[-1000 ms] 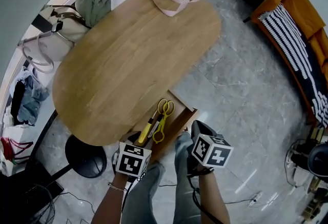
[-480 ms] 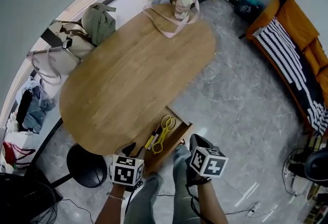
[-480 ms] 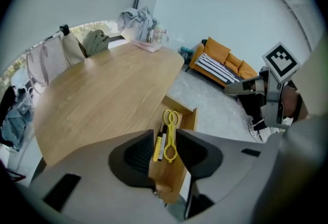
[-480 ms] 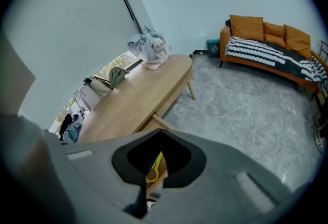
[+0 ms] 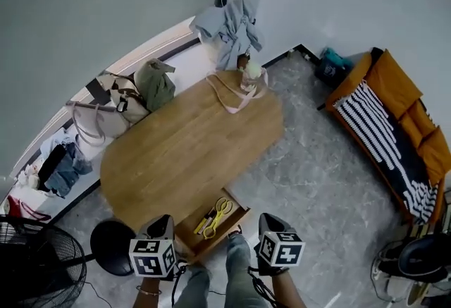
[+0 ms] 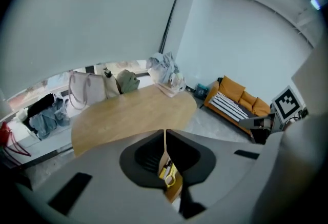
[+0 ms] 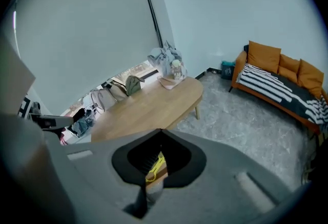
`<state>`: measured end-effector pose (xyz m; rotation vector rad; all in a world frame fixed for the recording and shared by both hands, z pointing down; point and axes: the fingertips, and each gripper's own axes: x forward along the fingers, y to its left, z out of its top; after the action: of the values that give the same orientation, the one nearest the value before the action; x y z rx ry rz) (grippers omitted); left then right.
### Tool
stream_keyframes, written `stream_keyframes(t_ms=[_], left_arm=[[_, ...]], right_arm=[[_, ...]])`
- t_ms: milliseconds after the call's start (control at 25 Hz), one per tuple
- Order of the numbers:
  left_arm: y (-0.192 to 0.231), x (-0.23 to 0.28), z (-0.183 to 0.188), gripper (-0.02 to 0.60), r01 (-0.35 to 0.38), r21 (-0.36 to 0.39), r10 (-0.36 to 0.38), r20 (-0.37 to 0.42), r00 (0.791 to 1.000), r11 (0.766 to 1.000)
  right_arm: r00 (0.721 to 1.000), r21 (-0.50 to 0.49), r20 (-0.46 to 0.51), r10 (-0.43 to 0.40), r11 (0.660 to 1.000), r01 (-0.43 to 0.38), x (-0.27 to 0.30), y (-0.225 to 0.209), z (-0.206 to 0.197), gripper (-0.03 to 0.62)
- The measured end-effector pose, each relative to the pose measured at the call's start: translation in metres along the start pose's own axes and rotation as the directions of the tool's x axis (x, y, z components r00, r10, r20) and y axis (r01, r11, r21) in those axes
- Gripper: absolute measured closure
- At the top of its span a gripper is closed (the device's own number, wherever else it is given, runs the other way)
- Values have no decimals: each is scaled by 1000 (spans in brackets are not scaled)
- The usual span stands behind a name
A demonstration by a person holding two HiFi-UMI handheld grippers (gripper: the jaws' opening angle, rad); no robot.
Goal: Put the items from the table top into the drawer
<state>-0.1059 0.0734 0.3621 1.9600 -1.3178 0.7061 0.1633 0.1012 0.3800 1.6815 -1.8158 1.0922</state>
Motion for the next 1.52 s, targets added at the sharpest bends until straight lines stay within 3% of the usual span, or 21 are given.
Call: stream_keyframes(t_ms=[240,520,760,1000,1520], left_arm=[[12,-63,56,578,-87,-1,86,143,986,996],[26,-89,78,578,-117,-32,121,197,973,993],[31,-101,82,578,-118,-35,123,223,967,992],[29,-105,81,578,-108,-25,111,237,965,994],[24,-112,88,578,-106,-7,105,249,963,994]], right_arm=[[996,-81,82,36,996,-30,-47,27,64,589],[983,-132,179,27,991,-4,-79,48,113,589],[978,-122,208,10,992,16,-90,53,117,589],[966,-143,254,-52,986,90,-105,52,116,589],[958,-123,273,-86,985,123,-121,45,116,589]])
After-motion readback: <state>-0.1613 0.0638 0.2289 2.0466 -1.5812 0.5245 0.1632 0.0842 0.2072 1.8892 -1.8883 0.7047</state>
